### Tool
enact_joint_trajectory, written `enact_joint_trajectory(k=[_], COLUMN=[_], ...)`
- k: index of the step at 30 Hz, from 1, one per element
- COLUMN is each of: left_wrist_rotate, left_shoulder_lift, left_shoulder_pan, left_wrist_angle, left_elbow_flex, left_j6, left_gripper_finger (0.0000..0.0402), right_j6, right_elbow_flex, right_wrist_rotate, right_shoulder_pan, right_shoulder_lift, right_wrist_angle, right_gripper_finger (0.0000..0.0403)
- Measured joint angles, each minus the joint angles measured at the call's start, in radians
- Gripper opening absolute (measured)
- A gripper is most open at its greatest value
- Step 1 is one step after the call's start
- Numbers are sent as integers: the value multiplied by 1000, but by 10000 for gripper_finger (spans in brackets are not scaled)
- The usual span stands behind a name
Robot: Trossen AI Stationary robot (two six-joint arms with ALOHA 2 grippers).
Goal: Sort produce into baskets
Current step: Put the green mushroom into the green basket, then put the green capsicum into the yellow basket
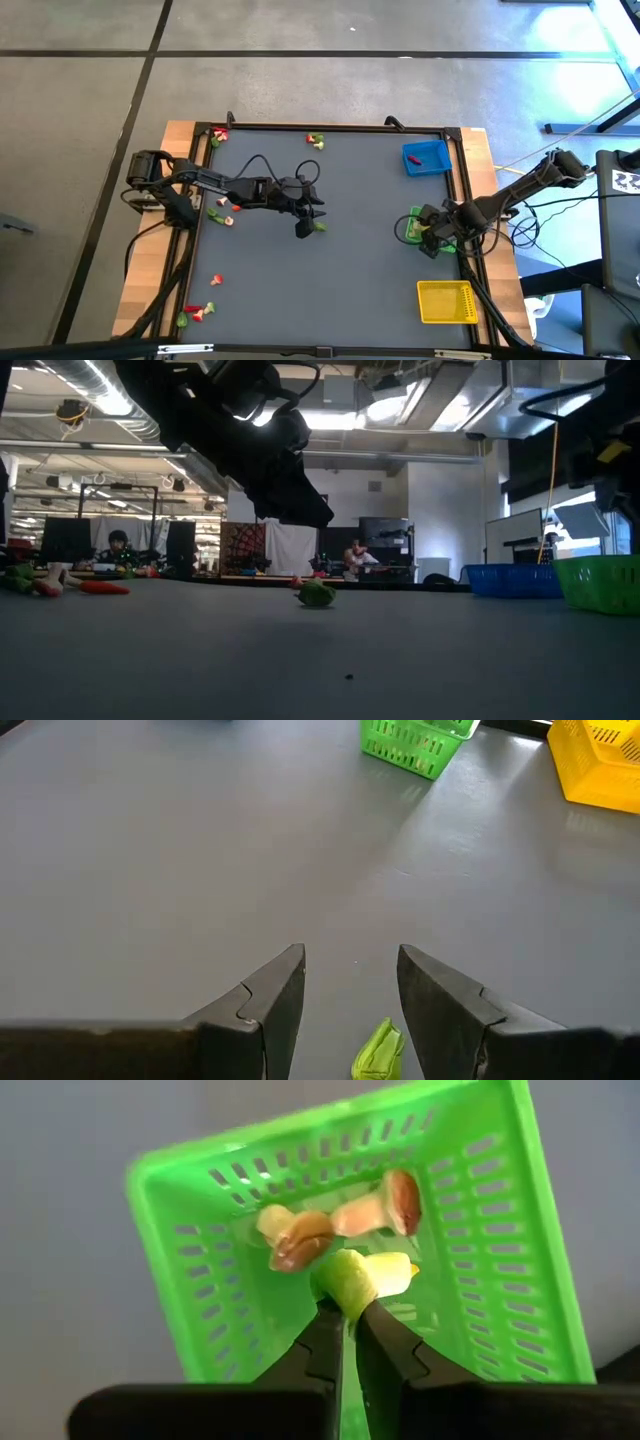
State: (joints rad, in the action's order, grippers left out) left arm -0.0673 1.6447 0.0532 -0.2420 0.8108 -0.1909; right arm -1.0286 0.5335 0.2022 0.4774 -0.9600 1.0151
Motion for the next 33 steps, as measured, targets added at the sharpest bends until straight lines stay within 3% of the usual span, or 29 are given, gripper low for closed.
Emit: enact_joint_trajectory(k=[13, 20, 27, 33], left_wrist_rotate=[0, 16, 71, 72], left_shoulder_lift=[0, 0, 0, 0], left_shoulder_pan=[0, 0, -15, -44], left_wrist_angle=[0, 0, 8, 118], left_elbow_flex=[0, 0, 0, 0], left_j6=[3, 8, 14, 47], left_gripper_finger=[156, 156, 156, 156], right_j6=[55, 181, 412, 600], right_elbow_flex=[43, 164, 176, 176], right_wrist_rotate=[4, 157, 304, 380], right_shoulder_pan=[0, 0, 0, 0], right_shoulder_lift=[1, 1, -19, -110], right_wrist_angle=[7, -60, -383, -587], right_gripper_finger=[159, 170, 170, 170])
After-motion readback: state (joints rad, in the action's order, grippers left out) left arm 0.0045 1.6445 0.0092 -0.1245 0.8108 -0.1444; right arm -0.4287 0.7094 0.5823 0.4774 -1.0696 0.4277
